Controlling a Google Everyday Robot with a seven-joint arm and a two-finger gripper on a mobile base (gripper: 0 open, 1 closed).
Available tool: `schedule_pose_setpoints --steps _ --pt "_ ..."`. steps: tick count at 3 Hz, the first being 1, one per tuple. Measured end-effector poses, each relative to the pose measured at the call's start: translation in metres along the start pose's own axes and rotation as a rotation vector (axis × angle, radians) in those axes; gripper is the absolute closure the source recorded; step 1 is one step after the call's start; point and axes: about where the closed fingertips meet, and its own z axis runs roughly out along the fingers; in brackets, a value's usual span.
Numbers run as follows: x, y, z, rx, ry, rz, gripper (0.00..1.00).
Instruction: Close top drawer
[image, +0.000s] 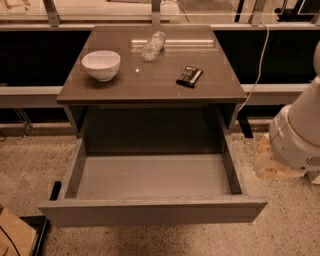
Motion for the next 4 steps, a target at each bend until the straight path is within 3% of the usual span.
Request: schedule_pose_setpoints --steps 1,2,4 --pt "0.002 0.008 0.010 -0.025 0.008 0.000 1.00" --pt "-0.009 0.004 0.017 -0.018 0.048 -0.057 1.00" --pt "-0.019 0.021 0.087 -0.173 0.034 -0.093 1.00"
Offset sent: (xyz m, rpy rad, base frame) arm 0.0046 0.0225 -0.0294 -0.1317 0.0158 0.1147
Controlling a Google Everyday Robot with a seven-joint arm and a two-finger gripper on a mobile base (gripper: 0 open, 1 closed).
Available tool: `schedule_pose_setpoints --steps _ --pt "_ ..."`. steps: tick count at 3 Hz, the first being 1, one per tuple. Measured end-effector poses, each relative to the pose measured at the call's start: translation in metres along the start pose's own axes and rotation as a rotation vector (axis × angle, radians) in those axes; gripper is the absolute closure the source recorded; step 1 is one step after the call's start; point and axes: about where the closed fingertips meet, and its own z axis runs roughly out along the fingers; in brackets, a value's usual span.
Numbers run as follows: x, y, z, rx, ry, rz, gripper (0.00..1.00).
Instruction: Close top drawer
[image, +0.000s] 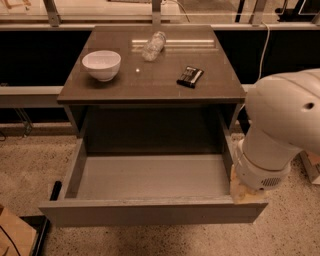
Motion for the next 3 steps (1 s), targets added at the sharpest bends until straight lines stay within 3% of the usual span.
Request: schedule_pose_setpoints --steps 2,3 --pt "0.005 0.025 0.074 -0.178 -0.015 0.025 1.00" --pt "0.005 0.032 0.107 -0.236 -0.050 0.050 1.00"
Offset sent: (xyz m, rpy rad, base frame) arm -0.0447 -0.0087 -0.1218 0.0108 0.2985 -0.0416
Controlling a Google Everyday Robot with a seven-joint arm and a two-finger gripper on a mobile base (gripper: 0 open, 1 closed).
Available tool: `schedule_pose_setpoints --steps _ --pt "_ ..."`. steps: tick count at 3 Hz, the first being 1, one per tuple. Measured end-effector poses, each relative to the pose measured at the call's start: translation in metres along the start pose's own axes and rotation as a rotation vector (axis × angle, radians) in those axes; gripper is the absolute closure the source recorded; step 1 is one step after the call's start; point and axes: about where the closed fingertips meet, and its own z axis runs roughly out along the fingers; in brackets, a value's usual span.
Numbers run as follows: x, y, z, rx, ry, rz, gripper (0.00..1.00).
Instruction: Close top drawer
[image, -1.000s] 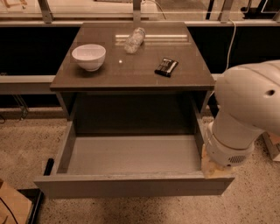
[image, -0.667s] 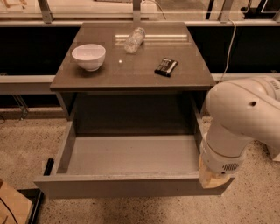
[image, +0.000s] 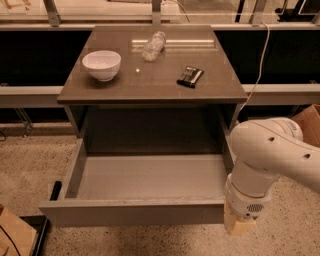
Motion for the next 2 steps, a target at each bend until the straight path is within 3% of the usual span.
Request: schedule_pose_setpoints --steps 1,2 --pt "0.0005 -0.0214 0.0027 0.037 -0.081 0.019 1.00" --pt "-0.0002 -0.0232 0.0021 0.040 -0.085 0.018 1.00"
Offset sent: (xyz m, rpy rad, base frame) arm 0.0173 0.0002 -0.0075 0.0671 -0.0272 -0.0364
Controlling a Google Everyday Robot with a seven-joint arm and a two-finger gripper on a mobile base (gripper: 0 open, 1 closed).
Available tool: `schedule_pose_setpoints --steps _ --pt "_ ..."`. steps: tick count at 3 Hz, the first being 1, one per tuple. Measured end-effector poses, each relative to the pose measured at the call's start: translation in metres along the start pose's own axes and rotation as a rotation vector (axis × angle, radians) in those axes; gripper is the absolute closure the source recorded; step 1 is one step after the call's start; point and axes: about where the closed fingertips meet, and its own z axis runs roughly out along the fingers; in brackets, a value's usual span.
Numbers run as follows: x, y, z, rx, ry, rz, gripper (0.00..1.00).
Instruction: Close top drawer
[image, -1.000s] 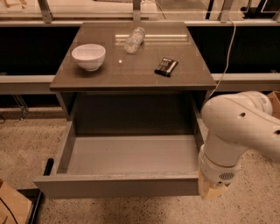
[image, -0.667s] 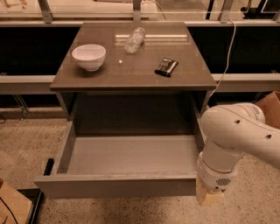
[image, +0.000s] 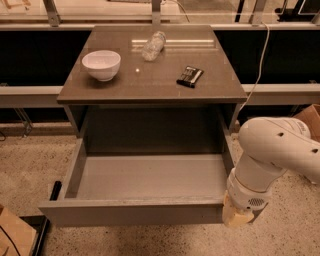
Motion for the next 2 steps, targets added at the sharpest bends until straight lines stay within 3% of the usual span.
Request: schedule_pose_setpoints --steps 2 --pt "0.0005 -0.0174 -0.0042 0.084 -0.009 0.029 1.00"
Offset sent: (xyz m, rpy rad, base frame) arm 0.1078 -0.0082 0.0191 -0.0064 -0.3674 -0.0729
